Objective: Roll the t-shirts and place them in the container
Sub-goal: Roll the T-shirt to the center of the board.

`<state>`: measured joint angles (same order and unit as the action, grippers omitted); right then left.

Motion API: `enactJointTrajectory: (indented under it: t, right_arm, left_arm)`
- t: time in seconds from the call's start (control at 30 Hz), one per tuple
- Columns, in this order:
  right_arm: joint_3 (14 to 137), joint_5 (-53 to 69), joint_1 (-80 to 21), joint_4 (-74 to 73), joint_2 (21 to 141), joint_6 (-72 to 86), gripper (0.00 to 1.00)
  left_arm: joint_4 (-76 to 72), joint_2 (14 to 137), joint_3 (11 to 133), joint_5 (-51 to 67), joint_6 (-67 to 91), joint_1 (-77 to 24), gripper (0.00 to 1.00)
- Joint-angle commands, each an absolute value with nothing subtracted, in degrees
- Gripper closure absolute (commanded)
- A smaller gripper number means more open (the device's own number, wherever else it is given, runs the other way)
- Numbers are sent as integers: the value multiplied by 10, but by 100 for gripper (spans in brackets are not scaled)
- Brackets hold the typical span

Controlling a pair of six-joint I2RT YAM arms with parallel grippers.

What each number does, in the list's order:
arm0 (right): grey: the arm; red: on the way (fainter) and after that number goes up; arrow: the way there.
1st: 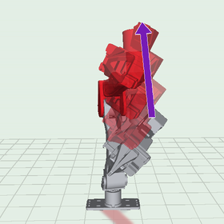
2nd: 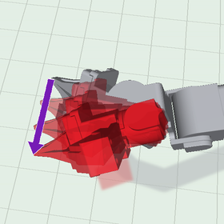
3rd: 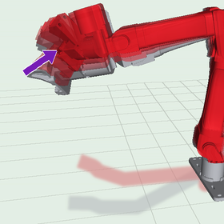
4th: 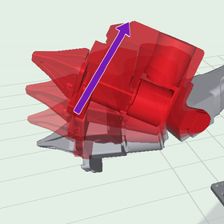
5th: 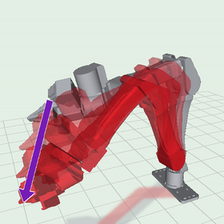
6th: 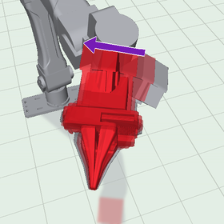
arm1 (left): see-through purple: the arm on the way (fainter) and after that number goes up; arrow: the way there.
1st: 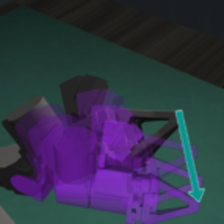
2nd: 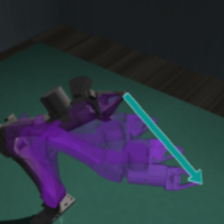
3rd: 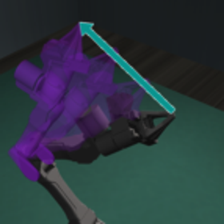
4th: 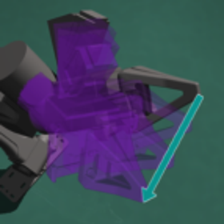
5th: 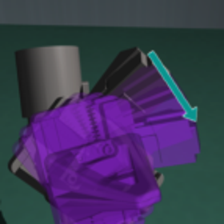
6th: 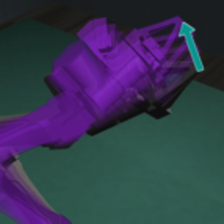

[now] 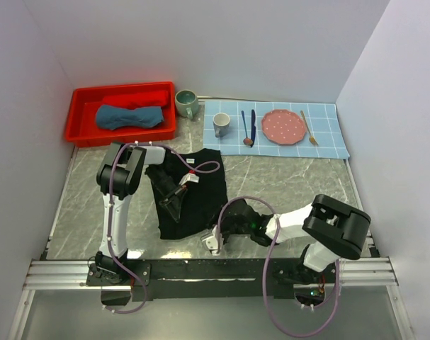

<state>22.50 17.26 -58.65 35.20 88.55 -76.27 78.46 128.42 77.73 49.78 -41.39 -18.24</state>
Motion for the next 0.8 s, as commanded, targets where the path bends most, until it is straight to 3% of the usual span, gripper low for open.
enactJointTrajectory:
  t: [0.0,0.17,0.27,0.4,0.47,0.53,0.57,0.67,0.77]
  right_arm:
    - [227,170,-591,336,886,-775,50]
    - [282,199,-585,220,882,-737,60]
    - [342,236,-566,108,882,-702,63]
    - [424,325,-541,-70,905,-678,75]
    - [459,338,-537,-102,916,-661,81]
    - [481,354,-529,-139,928,-658,85]
    - [490,359,-526,-155,943,-657,86]
    - [533,388,-509,-210,974,-637,88]
    - [564,411,-484,-243,998,-611,88]
  left_arm:
    - [784,1288,785,477,-438,-181,99]
    - [780,1257,761,503,-411,-167,97]
    - [735,1174,732,506,-369,-149,84]
    - [656,1009,699,492,-320,-138,63]
    - [604,899,671,490,-305,-138,50]
    - [547,793,645,490,-297,-138,45]
    - [514,755,605,484,-279,-140,36]
    - [374,596,494,404,-243,-171,25]
    - [318,498,428,290,-242,-277,24]
